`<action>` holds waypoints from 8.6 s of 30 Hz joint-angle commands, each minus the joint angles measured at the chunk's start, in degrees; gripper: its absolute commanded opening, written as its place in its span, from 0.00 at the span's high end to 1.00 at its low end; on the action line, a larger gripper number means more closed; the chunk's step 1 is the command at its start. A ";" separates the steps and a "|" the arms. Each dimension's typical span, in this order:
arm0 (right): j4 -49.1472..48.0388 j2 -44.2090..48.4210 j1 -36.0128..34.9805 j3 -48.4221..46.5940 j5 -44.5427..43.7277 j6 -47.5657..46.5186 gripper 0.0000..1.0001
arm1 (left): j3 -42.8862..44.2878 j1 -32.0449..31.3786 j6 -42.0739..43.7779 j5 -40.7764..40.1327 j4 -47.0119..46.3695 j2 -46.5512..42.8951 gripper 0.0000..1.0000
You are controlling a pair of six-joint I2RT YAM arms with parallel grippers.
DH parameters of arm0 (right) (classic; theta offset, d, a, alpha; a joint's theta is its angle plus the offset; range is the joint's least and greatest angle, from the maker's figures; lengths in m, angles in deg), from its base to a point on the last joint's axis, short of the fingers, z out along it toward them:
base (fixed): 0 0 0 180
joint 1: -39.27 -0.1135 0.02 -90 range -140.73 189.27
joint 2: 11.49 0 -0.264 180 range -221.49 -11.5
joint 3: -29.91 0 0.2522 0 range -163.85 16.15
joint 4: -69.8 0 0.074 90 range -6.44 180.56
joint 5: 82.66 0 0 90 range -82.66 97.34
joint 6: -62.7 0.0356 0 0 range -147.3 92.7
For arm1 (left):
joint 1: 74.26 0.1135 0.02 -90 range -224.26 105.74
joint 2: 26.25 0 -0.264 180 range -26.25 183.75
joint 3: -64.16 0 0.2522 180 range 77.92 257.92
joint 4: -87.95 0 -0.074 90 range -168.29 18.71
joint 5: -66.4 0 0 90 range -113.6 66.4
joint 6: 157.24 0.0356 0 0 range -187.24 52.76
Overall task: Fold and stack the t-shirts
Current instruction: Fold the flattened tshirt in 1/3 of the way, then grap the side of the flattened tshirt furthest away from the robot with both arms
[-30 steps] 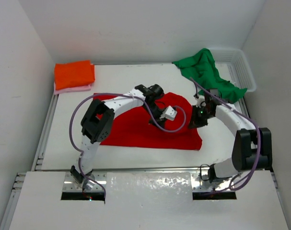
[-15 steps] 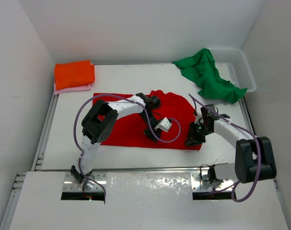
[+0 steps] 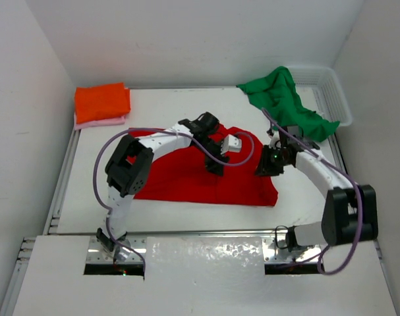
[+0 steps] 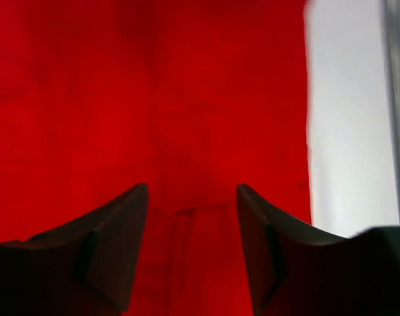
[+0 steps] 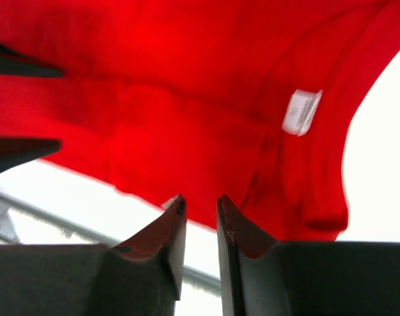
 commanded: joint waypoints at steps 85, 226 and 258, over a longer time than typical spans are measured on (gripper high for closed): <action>0.02 -8.94 1.01 -15.13 -18.49 -0.78 0.23 | 11.64 1.25 -22.88 -35.02 -7.79 -1.21 0.26; -18.16 -35.29 -1.80 -26.03 -14.28 -3.42 1.00 | -4.35 48.98 -22.09 -19.11 3.03 0.98 1.00; -7.71 -52.87 -7.69 -50.90 -17.09 -13.43 0.73 | -5.93 47.48 -20.42 -20.69 3.20 -1.48 1.00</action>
